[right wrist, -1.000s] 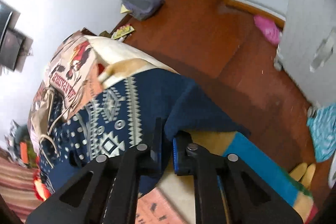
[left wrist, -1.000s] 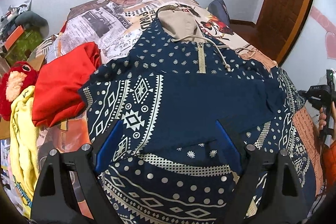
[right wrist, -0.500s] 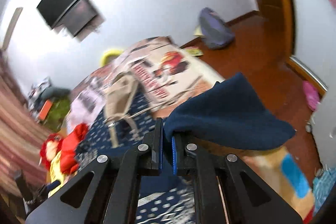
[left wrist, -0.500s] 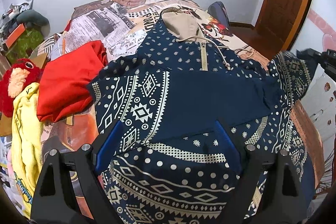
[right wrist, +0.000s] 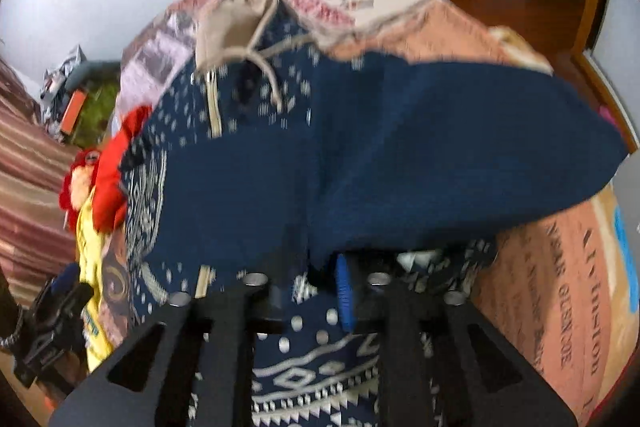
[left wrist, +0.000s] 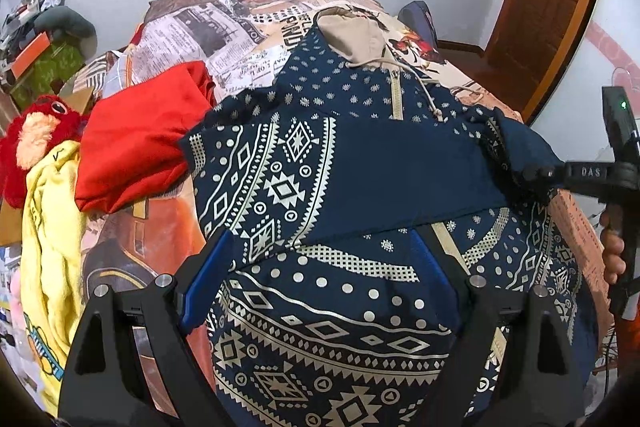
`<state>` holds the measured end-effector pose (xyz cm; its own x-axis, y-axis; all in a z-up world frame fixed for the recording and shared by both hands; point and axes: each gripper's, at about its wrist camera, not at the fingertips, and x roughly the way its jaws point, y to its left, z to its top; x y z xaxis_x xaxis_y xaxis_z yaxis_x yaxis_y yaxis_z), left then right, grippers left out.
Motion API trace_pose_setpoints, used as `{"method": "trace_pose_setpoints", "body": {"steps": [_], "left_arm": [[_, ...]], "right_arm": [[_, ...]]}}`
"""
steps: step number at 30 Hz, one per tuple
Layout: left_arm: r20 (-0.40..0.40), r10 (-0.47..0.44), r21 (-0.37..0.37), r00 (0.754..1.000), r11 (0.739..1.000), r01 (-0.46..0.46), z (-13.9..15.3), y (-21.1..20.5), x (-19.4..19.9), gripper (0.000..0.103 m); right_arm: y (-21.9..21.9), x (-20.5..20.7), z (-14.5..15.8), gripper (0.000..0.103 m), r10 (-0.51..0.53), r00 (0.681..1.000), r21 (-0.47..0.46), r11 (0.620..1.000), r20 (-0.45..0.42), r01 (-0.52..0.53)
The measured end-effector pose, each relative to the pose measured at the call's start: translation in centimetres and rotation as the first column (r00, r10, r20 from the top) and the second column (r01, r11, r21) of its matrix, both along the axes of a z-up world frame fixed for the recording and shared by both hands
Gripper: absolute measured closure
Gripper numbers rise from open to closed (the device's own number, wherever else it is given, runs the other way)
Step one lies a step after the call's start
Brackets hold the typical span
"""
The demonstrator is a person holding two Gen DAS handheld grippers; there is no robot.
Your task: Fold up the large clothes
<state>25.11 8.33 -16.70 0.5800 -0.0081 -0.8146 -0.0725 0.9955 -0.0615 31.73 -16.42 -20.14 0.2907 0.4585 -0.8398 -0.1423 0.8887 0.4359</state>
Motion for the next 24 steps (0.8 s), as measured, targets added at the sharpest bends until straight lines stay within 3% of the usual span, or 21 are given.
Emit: {"method": "trace_pose_setpoints", "body": {"steps": [1,3,6,12,19,24], "left_arm": [[-0.002,-0.001,-0.001,1.000,1.000,0.001,-0.1,-0.1,0.0,0.015],[-0.004,-0.005,-0.003,1.000,1.000,0.005,-0.2,-0.3,0.0,0.015],[-0.007,-0.010,-0.005,1.000,1.000,0.010,-0.4,-0.5,0.1,0.015],[-0.009,-0.016,-0.011,1.000,1.000,0.016,-0.5,-1.1,0.7,0.015],[-0.017,-0.015,-0.018,1.000,1.000,0.015,-0.9,-1.6,1.4,0.015],[-0.035,-0.008,-0.011,0.999,1.000,0.008,-1.6,-1.5,1.9,0.015]], "right_arm": [[0.0,-0.3,0.1,0.072,0.003,1.000,0.004,1.000,-0.004,-0.003],[-0.6,-0.8,0.4,0.052,0.003,1.000,0.008,1.000,-0.002,-0.003],[-2.5,-1.3,1.6,0.045,-0.024,0.999,0.017,1.000,0.037,0.023],[-8.9,-0.9,2.0,0.042,-0.230,0.971,0.042,0.973,0.069,0.228],[-15.9,1.4,-2.4,0.042,-0.474,0.879,0.042,0.879,-0.054,0.476],[-16.9,3.0,-5.8,0.042,-0.517,0.845,0.072,0.846,-0.134,0.529]]}}
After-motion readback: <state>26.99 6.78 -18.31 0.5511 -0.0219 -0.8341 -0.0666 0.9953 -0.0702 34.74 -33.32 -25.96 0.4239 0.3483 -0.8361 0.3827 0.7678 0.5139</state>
